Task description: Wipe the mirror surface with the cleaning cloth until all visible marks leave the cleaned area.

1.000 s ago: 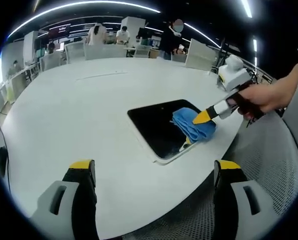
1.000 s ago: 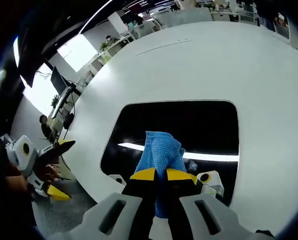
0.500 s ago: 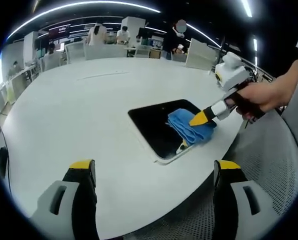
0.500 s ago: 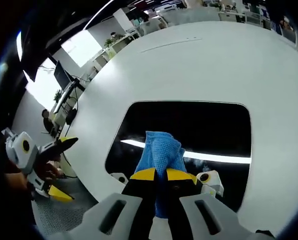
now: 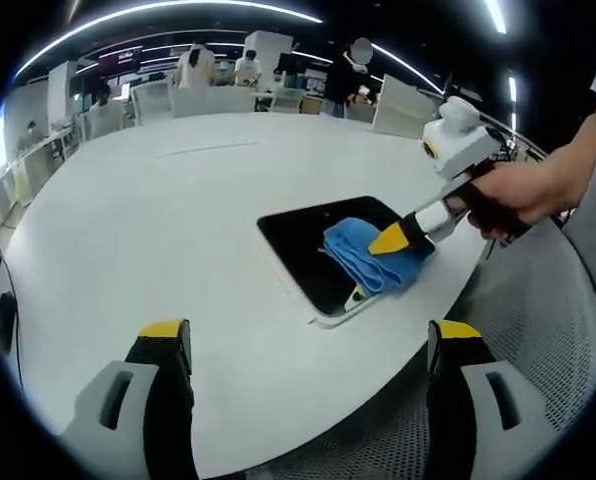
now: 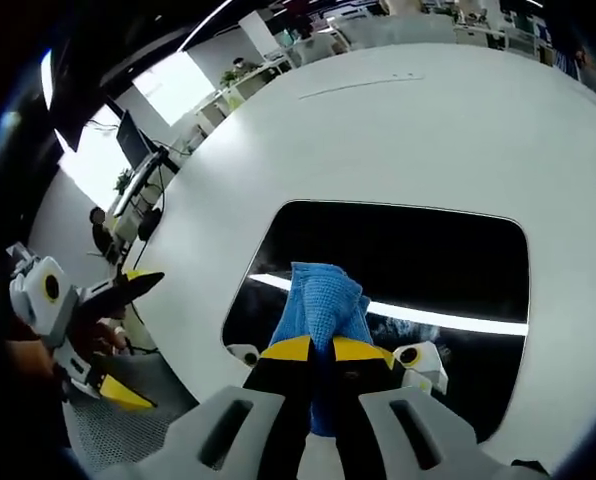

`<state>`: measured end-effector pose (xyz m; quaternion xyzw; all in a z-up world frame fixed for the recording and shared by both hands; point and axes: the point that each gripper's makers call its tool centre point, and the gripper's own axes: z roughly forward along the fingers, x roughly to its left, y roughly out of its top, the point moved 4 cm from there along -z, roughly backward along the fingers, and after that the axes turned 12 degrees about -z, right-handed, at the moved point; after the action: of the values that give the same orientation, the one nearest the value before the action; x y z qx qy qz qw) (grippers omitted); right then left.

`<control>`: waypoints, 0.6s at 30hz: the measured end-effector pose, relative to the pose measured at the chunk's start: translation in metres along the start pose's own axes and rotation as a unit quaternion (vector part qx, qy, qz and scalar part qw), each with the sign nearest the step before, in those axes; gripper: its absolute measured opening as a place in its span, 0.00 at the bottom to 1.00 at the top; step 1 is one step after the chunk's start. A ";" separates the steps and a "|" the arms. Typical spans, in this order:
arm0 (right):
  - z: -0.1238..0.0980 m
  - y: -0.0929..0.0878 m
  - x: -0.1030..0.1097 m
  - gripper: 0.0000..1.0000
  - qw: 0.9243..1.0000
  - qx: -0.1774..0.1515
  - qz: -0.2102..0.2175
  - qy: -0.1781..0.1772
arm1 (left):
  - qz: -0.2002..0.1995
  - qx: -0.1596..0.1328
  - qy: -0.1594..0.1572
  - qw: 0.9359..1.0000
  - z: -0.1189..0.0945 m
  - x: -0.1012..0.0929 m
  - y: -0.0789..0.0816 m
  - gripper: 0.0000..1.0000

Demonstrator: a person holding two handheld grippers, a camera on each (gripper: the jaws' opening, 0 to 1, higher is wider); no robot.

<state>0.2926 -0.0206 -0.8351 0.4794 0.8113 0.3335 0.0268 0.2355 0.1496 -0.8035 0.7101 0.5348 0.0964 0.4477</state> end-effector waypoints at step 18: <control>0.009 0.008 0.012 0.00 1.000 0.003 0.013 0.007 | 0.001 -0.004 0.000 1.000 -0.001 0.000 0.001 0.97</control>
<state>0.2955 -0.0041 -0.8348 0.4874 0.8064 0.3346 0.0158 0.2355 0.1496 -0.8022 0.7089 0.5335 0.0992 0.4506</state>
